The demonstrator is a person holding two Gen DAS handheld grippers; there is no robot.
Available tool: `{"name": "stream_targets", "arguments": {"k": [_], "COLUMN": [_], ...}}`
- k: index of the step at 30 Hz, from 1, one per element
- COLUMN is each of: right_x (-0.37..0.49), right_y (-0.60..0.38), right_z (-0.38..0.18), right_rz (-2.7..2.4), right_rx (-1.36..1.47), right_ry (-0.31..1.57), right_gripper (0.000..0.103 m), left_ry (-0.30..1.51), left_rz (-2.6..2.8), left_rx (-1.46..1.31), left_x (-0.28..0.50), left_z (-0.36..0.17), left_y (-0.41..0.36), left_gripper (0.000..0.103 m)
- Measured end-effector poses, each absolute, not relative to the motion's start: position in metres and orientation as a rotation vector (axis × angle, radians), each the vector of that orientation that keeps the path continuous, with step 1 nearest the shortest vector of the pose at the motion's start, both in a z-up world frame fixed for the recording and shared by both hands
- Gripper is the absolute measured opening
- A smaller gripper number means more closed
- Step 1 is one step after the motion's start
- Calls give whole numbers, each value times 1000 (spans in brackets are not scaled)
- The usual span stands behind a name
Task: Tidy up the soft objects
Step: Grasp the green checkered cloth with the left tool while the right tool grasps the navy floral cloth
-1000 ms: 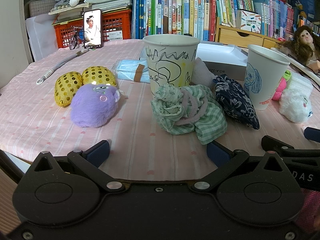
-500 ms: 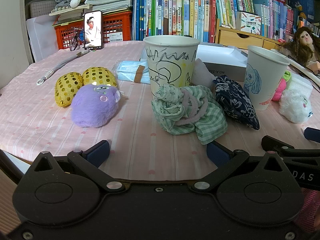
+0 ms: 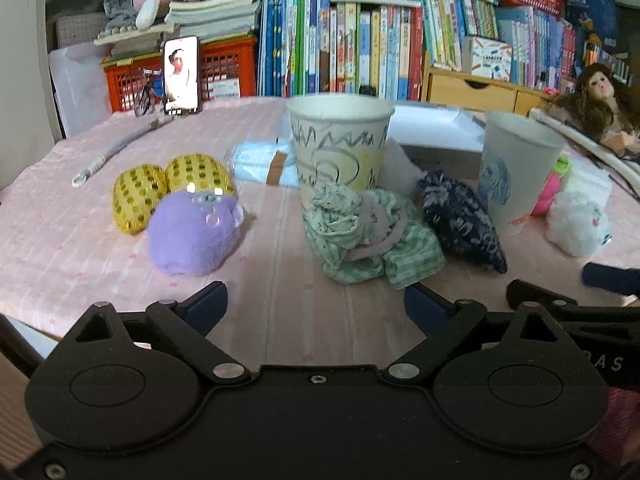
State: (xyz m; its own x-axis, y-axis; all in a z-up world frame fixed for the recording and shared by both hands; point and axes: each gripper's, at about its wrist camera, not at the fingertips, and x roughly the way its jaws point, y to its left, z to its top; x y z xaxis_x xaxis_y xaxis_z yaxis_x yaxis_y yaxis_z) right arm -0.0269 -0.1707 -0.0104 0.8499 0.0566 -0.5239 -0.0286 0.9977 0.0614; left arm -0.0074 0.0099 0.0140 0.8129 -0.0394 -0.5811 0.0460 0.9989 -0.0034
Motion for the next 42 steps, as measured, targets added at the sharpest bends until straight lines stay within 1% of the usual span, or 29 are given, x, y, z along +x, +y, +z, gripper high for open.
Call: {"name": "stream_targets", "arguments": {"k": [2,4,7,10,16,19,26,28,32,34,35,36,38,40,41,42], "right_x": [-28,-28,-28,-25,-15,-10,0,3,8,10,11,11,10,9,8,7], "right_y": [-169,-167,-165,-162,-153,-148,-140,-138,-130,-127,-125,-124,-123,-124,-125,-125], "right_z": [-9,-7,-5,-3,-2,-3,-2,-2,-6,-8,-8,-9,-9,-9,-9,-9], "right_rz": [71,90,111,129,161,174,221,238,267,275,274,272,271,269,269,267], "right_rx": [70,78,77,78,42,19,-42,-68,-124,-139,-145,-151,-159,-151,-147,-147], "right_ry": [542,526,503,495,491,488,466,463,460,464,466,464,457,456,456,455], "right_gripper": [94,92,87,82,71,66,62,62,59,51,49,45,41,37,37,35], "left_ry": [594,574,573,583,585,588,604,597,575,571,572,575,585,594,596,599], "left_rz": [-49,-51,-59,-75,-95,-120,-178,-185,-172,-167,-169,-172,-181,-195,-203,-214], "left_rx": [13,8,-22,-60,-79,-98,-182,-202,-213,-217,-223,-228,-238,-251,-263,-277], "left_x": [-10,-11,-11,-9,-8,-4,7,9,19,23,26,28,33,36,37,38], "left_z": [19,23,28,31,32,32,33,34,35,33,32,30,27,23,22,22], "left_y": [11,12,17,24,29,27,31,33,33,31,31,29,28,27,27,27], "left_gripper": [94,91,81,73,66,66,67,71,75,77,78,78,78,75,71,63]}}
